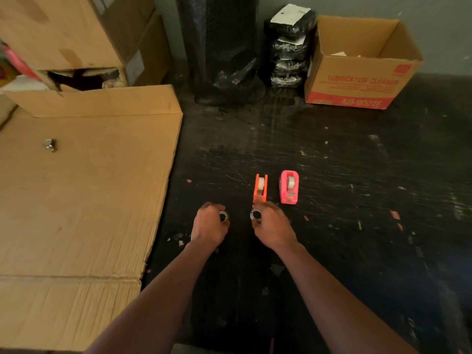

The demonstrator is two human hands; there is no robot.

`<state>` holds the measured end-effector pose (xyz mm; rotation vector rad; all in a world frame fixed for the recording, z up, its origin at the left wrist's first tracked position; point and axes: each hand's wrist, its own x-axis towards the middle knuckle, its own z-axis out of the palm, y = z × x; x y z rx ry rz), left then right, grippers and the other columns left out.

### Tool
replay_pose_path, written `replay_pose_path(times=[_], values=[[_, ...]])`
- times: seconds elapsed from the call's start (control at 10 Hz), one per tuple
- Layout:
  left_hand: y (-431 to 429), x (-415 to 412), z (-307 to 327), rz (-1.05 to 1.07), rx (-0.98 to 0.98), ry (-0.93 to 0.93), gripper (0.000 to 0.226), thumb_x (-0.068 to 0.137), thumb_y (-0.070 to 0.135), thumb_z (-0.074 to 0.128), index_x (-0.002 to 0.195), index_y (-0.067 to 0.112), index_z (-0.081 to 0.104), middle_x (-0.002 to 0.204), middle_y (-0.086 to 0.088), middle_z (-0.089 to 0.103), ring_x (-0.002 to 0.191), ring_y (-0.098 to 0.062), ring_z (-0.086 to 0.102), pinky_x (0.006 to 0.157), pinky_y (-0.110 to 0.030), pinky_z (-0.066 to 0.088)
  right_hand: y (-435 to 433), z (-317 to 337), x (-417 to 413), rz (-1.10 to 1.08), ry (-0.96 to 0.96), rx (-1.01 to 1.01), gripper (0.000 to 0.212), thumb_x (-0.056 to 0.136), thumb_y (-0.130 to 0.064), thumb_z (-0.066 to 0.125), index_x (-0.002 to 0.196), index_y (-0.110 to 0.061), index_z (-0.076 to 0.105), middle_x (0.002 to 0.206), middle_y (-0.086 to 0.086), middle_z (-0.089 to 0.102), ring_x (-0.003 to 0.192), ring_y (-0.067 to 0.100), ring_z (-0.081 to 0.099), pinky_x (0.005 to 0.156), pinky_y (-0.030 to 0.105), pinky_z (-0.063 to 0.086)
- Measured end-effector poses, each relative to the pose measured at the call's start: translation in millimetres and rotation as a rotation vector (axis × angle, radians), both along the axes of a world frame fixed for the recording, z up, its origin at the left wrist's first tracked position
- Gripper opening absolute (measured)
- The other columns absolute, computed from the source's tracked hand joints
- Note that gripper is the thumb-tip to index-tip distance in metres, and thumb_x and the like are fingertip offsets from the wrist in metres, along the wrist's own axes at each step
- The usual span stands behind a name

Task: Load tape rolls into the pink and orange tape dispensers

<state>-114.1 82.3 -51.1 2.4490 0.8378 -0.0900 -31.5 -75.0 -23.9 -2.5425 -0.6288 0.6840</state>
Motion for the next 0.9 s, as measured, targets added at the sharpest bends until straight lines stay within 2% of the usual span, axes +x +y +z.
replay_pose_path(times=[0.1,0.3,0.6,0.7,0.8,0.9], values=[[28,22,4,-0.014,0.021,-0.006,0.043,0.087,0.018,0.081,0.129,0.019,0.071,0.132,-0.006,0.067,0.115,-0.022,0.068,0.097,-0.037,0.059,35,0,15,0.040,-0.030,0.005,0.053,0.097,-0.014,0.069,0.148,-0.018,0.055,0.153,0.008,0.050,0.140,0.024,0.053,0.114,0.041,0.048],[63,64,-5,-0.074,0.019,0.027,0.046,0.090,0.014,0.077,0.134,0.017,0.066,0.136,-0.007,0.066,0.121,-0.021,0.066,0.103,-0.036,0.056,91,-20,50,0.049,-0.033,-0.078,0.053,0.096,-0.010,0.069,0.147,-0.015,0.055,0.149,0.010,0.055,0.137,0.027,0.056,0.113,0.044,0.049],[86,102,-31,-0.098,0.029,0.091,0.042,0.094,0.019,0.072,0.135,0.021,0.063,0.137,-0.005,0.063,0.123,-0.020,0.063,0.103,-0.036,0.055,120,-48,80,0.064,-0.018,-0.233,0.055,0.096,-0.016,0.069,0.148,-0.018,0.050,0.151,0.009,0.051,0.139,0.027,0.051,0.113,0.047,0.048],[88,102,-33,-0.105,0.000,0.072,0.044,0.093,0.020,0.074,0.136,0.020,0.062,0.138,-0.005,0.063,0.124,-0.019,0.063,0.105,-0.036,0.054,121,-45,78,0.042,-0.008,-0.220,0.056,0.098,-0.019,0.067,0.150,-0.018,0.047,0.152,0.009,0.050,0.139,0.027,0.051,0.113,0.046,0.048],[89,96,-26,-0.072,-0.034,0.058,0.059,0.088,0.019,0.079,0.143,0.018,0.057,0.145,-0.007,0.059,0.133,-0.022,0.058,0.113,-0.038,0.048,116,-36,71,-0.003,0.005,-0.161,0.059,0.099,-0.022,0.068,0.152,-0.018,0.044,0.153,0.009,0.051,0.141,0.025,0.052,0.113,0.043,0.048],[79,60,-13,0.005,-0.088,-0.015,0.052,0.089,0.018,0.077,0.138,0.021,0.061,0.140,-0.002,0.063,0.128,-0.019,0.061,0.110,-0.036,0.049,96,-14,62,-0.081,-0.015,-0.004,0.053,0.101,-0.026,0.065,0.151,-0.021,0.048,0.151,0.007,0.054,0.136,0.021,0.057,0.110,0.040,0.051]])
